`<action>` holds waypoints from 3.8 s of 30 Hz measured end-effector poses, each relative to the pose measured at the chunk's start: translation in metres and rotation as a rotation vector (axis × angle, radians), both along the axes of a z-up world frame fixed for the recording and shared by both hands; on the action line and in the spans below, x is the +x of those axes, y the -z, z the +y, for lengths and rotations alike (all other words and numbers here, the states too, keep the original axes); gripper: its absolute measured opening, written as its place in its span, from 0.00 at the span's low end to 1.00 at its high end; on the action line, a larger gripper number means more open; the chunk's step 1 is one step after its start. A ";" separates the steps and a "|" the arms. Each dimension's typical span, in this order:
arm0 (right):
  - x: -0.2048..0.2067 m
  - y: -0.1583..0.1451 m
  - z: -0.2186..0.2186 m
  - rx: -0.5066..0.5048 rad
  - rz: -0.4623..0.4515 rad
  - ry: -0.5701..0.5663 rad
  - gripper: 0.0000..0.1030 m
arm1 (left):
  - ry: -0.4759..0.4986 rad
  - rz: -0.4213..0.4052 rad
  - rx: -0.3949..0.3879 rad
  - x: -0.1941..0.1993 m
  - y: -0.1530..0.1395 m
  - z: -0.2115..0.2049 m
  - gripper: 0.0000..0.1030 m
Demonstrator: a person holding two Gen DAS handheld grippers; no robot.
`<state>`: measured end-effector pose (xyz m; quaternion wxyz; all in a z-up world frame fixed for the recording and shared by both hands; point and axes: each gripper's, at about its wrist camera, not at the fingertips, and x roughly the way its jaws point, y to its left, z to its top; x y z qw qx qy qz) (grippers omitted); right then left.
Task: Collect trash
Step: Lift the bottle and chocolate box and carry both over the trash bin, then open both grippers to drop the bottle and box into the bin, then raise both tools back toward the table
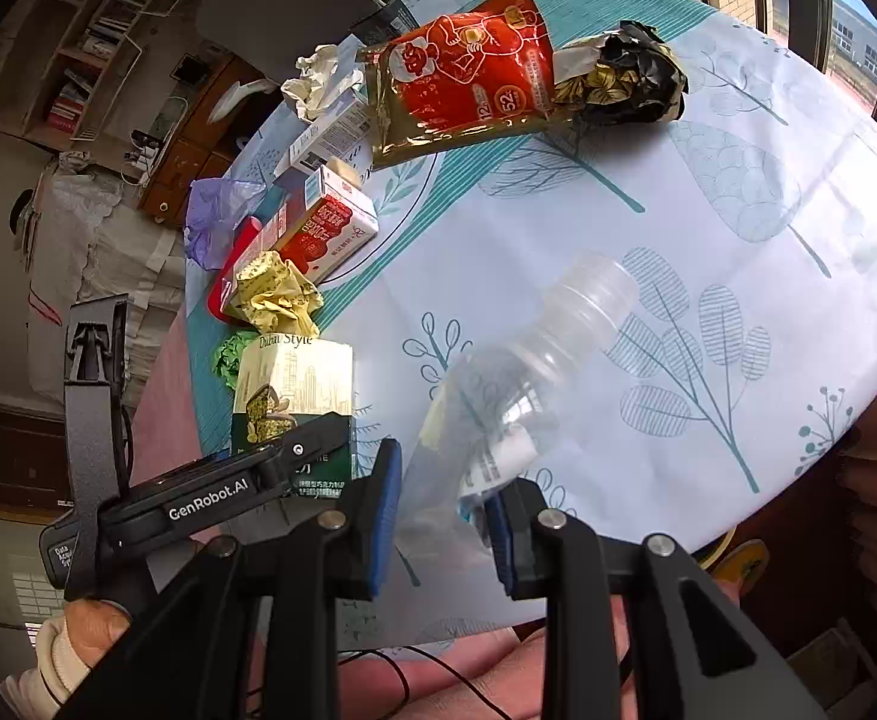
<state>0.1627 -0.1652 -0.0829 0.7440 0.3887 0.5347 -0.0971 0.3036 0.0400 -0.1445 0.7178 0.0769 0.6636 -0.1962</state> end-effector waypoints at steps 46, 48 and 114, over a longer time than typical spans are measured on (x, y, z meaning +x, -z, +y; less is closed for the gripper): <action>-0.193 0.156 -0.017 -0.038 0.140 -0.718 0.25 | -0.329 -0.107 0.095 -0.321 0.091 -0.057 0.58; -0.194 0.204 -0.016 -0.049 0.183 -0.695 0.26 | -0.334 -0.086 0.106 -0.317 0.134 -0.052 0.58; -0.087 -0.107 -0.061 -0.382 -0.181 -0.346 0.61 | -0.186 -0.502 -0.155 -0.214 -0.172 -0.040 0.87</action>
